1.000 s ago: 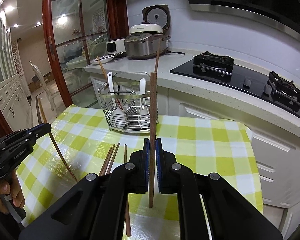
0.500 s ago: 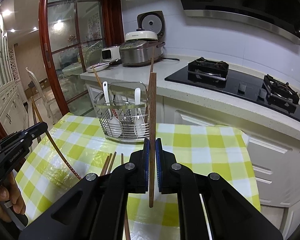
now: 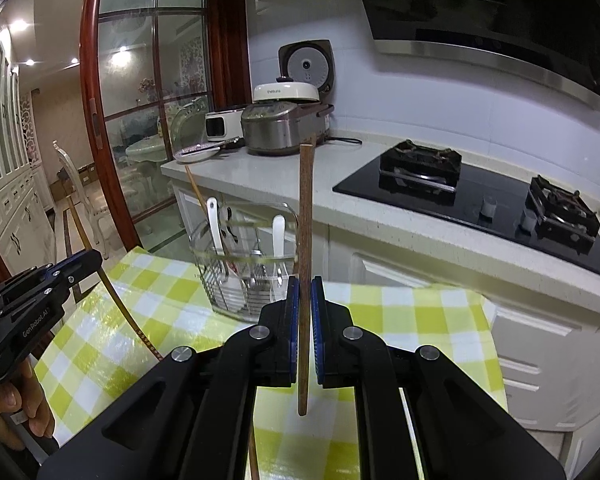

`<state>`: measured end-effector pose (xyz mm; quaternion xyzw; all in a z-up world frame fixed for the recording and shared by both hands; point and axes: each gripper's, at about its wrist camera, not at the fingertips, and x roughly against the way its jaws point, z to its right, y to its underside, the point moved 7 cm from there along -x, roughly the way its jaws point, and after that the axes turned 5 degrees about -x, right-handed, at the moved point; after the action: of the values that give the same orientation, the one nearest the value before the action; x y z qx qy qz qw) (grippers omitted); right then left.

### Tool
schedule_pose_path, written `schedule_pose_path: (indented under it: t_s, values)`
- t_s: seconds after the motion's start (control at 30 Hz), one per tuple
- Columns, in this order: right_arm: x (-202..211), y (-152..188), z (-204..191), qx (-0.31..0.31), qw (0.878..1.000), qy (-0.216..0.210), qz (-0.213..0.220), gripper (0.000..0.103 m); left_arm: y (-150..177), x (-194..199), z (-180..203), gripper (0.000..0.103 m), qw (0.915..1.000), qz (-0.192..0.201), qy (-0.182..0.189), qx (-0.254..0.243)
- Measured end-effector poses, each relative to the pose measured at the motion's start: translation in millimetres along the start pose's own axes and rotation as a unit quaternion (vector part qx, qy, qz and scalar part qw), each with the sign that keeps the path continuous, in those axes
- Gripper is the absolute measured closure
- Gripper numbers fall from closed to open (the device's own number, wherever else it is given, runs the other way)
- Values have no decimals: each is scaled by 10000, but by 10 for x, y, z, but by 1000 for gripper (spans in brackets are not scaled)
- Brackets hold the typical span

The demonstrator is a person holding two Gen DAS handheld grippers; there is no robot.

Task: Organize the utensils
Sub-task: 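Lift the chopstick in the left tool over the rack while the right tool carries its own, then open both tools to drop the chopsticks into the wire rack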

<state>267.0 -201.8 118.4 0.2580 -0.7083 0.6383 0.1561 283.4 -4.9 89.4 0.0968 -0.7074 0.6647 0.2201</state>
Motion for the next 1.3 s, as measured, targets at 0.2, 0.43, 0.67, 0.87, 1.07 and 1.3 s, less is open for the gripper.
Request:
schedule_pose_path:
  t_s: [0.2, 0.43, 0.67, 0.87, 1.07, 1.3]
  values:
    - [-57, -294, -73, 75, 9999, -25, 127, 94, -304, -79, -11, 96, 9999, 148, 43, -47]
    - [-131, -687, -175, 164, 9993, -37, 349, 94, -744, -163, -22, 96, 9990, 433, 58, -71]
    - [-184, -1159, -325, 289, 9974, -76, 651, 94, -1174, -258, -2, 96, 9971, 750, 80, -134]
    - [-249, -1442, -414, 322, 9956, -101, 879, 94, -1413, -376, 8, 96, 9953, 953, 105, -141]
    - [-497, -1511, -449, 236, 9954, -155, 921, 94, -1389, -628, 37, 96, 9957, 907, 143, -90]
    - [-836, -1364, -425, 95, 9965, -265, 792, 94, -1203, -962, -5, 96, 9974, 691, 161, 77]
